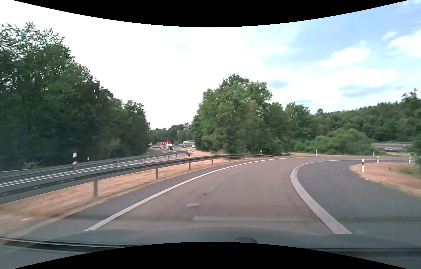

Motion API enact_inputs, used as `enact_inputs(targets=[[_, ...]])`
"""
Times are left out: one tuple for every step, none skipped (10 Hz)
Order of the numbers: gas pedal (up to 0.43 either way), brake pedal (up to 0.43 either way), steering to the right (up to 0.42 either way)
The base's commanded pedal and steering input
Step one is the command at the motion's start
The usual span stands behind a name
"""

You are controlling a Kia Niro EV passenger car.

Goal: Follow the waypoints while adhering to traffic rules and regulations

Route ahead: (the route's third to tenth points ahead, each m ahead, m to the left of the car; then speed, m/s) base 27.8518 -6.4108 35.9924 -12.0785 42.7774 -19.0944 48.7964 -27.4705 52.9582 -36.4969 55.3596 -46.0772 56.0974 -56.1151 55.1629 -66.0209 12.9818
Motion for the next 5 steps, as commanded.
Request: enact_inputs(targets=[[0.000,0.000,0.086],[0.000,0.000,0.087],[0.000,0.000,0.086],[0.000,0.000,0.086],[0.000,0.000,0.085]])
